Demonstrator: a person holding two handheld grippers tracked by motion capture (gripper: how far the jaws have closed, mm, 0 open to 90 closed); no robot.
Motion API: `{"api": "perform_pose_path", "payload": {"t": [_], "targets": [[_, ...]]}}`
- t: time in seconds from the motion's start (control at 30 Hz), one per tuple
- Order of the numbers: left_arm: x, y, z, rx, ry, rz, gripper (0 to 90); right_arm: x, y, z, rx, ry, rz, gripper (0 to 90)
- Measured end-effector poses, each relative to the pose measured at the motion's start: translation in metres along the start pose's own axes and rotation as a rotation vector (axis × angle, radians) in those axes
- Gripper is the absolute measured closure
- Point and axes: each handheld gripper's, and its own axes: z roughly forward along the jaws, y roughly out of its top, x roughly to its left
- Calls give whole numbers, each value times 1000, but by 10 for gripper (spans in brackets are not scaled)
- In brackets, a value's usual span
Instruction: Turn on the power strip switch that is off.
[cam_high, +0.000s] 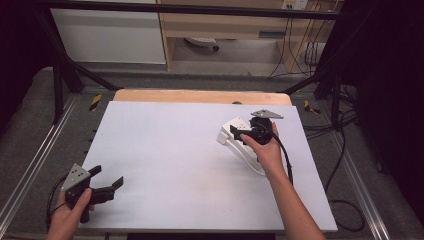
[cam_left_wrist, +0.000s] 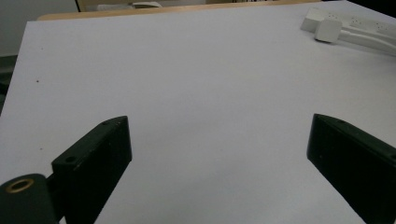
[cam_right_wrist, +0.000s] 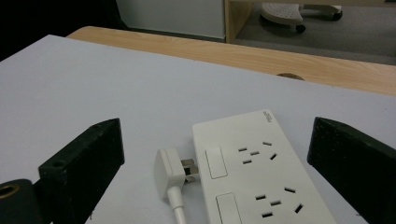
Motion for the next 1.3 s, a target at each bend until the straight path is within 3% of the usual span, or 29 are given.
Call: {"api": "perform_pose_path", "payload": {"t": [0.6, 0.7, 1.3], "targets": [[-1, 0, 1, 1, 0, 1, 64, -6, 0, -42, -76, 27, -6, 47], [-1, 0, 1, 3, 0, 2, 64, -10, -3, -48, -80, 25, -24, 47], [-1, 0, 1, 6, 1, 7, 64, -40, -35, -92, -136, -4, 8, 48]]}}
